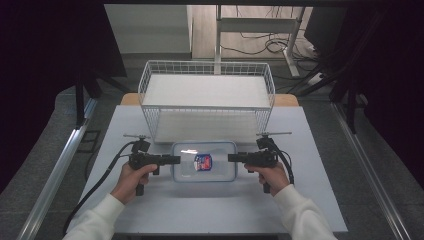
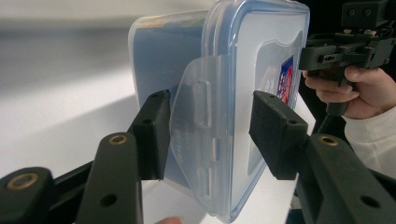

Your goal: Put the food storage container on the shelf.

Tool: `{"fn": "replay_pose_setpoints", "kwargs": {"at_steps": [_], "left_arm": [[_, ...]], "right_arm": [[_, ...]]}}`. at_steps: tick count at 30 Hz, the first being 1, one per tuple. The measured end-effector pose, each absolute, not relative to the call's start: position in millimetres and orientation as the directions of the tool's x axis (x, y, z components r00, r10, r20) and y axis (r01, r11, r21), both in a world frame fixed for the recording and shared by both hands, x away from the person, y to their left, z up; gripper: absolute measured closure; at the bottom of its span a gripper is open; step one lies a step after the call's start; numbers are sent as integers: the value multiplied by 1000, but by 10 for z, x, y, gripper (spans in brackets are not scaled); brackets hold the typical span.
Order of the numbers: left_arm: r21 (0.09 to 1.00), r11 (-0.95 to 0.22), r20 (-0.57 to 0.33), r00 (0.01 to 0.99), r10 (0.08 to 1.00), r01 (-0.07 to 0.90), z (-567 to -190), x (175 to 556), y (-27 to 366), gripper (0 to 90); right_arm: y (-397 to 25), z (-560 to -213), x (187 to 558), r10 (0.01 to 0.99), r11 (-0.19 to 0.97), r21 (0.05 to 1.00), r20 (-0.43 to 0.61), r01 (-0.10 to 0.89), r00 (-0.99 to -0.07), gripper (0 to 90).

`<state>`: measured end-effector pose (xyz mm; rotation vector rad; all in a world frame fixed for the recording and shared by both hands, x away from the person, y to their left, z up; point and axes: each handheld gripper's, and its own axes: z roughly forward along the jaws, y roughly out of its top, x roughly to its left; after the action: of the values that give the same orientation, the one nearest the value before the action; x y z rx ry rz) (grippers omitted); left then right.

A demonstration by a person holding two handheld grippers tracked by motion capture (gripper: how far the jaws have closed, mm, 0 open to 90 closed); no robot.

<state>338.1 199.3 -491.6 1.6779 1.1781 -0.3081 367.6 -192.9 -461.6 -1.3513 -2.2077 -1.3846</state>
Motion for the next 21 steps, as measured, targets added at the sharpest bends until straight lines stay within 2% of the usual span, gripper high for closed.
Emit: {"fn": "replay_pose_setpoints", "kwargs": {"at_steps": [11,21], "left_arm": [[608,2,-663,506,552,794,-4917,3879,2058,491],[591,7,-667,484,566,807,-5047,4079,2030,488]], "right_arm": [[-1864,-4641,4171,590,122,644,565,755,-577,522],[-1885,-4817,4346,595,102,627,584,772,-553,518]]}}
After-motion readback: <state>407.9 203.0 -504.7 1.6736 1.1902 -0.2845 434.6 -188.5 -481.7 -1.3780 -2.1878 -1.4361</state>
